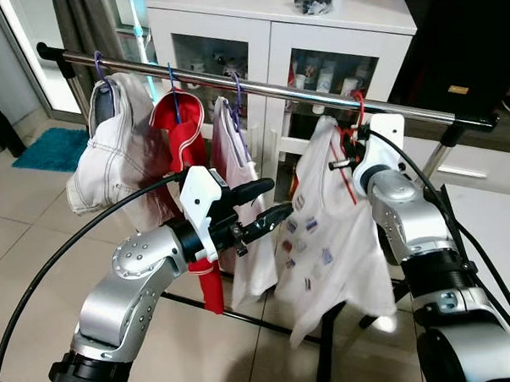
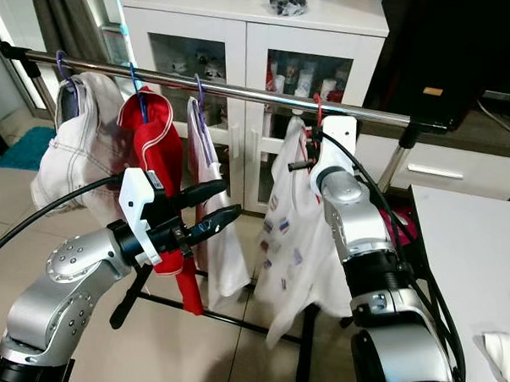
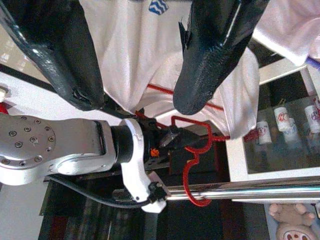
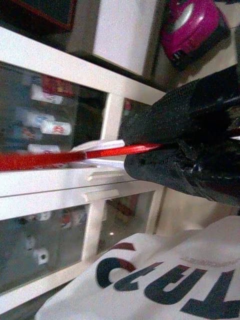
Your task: Hang hanger
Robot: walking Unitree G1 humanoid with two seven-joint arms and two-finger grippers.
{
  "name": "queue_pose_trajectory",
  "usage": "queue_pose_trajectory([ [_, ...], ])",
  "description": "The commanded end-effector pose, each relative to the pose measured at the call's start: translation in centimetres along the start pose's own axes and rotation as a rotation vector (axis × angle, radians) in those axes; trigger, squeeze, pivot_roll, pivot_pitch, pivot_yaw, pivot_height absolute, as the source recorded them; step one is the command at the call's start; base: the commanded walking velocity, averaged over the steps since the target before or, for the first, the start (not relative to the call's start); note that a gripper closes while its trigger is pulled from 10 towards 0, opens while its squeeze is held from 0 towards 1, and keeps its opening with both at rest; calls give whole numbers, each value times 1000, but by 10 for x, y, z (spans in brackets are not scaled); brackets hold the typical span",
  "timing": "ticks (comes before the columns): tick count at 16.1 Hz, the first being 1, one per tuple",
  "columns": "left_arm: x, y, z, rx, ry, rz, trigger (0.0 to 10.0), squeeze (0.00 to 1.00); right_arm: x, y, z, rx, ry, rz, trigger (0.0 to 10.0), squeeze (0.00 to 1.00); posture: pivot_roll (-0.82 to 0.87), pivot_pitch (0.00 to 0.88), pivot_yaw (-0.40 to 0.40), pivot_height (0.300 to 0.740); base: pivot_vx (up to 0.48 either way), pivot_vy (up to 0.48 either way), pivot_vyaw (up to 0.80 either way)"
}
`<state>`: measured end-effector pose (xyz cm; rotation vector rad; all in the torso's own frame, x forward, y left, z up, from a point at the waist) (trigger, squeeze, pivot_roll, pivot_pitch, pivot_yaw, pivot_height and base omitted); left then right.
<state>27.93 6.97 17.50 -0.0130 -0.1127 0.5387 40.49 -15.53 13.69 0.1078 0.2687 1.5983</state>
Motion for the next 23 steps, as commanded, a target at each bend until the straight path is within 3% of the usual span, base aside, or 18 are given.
queue_pose_trajectory([
  [1,-2,-1,5,-10,-12,-11,10000,0,-4,-2,-4,31,1,-10,10000,0,46,0,-48,740,0,0,0],
  [4,0,-1,5,-5,-16,-9,10000,0,-18,-9,-8,50,-41,-55,10000,0,47,0,-42,740,0,0,0],
  [8,0,-1,6,-4,-17,-18,10000,0,-44,-13,-9,65,-31,-116,10000,0,50,0,-39,740,0,0,0],
  [10,0,-1,7,-6,-15,-21,10000,0,-41,-14,-9,57,-52,-89,10000,0,48,0,-39,740,0,0,0],
  [11,-1,-1,6,-6,-10,-21,10000,0,-39,-13,-10,55,-57,-82,10000,647,48,0,-39,740,0,0,0],
  [12,-1,-1,6,-5,-7,-20,10000,0,-38,-13,-12,54,-61,-73,10000,1000,46,0,-38,740,0,0,0],
  [16,13,3,3,-6,0,114,10000,0,-37,3,-3,-44,15,-37,10000,1000,36,0,-23,740,0,0,0],
  [18,19,7,2,-8,-13,174,10000,0,-32,20,7,-126,-17,22,10000,1000,30,0,-10,740,0,0,0],
  [21,34,16,-5,41,-60,327,10000,0,-27,63,18,-247,-65,91,10000,1000,2,0,24,740,0,0,0],
  [23,42,23,1,-3,-59,425,10000,0,-26,93,21,-330,-99,86,10000,1000,-11,0,6,740,0,0,0],
])
Point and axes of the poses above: a point about 5 cm out from each wrist's last joint towards the gripper, its own y axis pointing back from the gripper into the wrist, its own z axis along the axis of the wrist's last joint, x = y × z, the point moved 4 cm from there along -y, pointing out of the wrist towards the gripper, and after that the axes turned 4 degrees about -y, right-handed, at the moved point
